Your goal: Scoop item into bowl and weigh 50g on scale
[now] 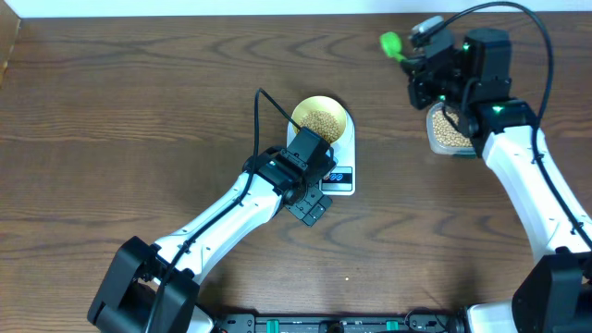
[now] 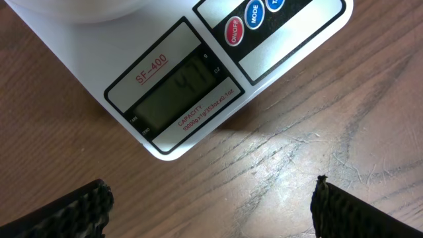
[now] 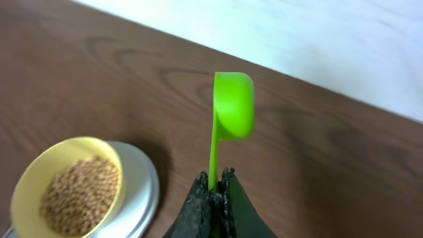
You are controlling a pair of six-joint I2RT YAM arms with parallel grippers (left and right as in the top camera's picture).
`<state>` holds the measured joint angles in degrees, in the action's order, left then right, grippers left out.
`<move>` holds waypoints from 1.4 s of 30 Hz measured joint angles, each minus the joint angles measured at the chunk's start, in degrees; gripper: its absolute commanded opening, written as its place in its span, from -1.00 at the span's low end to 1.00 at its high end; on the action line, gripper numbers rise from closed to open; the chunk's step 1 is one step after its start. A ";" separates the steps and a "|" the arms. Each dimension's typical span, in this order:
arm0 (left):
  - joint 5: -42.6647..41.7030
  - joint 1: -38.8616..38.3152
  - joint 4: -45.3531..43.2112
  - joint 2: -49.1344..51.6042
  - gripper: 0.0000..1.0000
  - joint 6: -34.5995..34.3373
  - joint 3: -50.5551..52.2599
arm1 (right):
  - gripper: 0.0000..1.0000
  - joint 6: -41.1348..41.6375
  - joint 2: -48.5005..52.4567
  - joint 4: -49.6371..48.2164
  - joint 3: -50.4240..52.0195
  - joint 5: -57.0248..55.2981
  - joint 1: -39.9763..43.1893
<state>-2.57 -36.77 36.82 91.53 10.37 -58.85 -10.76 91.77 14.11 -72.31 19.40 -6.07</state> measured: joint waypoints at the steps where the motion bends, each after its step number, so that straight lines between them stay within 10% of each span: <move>1: 0.00 0.00 0.00 0.00 0.96 0.00 0.00 | -0.98 1.05 0.00 0.09 0.00 -0.17 0.66; 42: 2.51 38.88 -10.88 0.09 0.95 -10.56 -19.30 | -0.98 5.79 0.00 -2.45 0.00 -10.23 3.26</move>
<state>-0.05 2.11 25.93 91.61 -0.19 -78.15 -4.97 91.77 11.66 -72.31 9.17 -2.81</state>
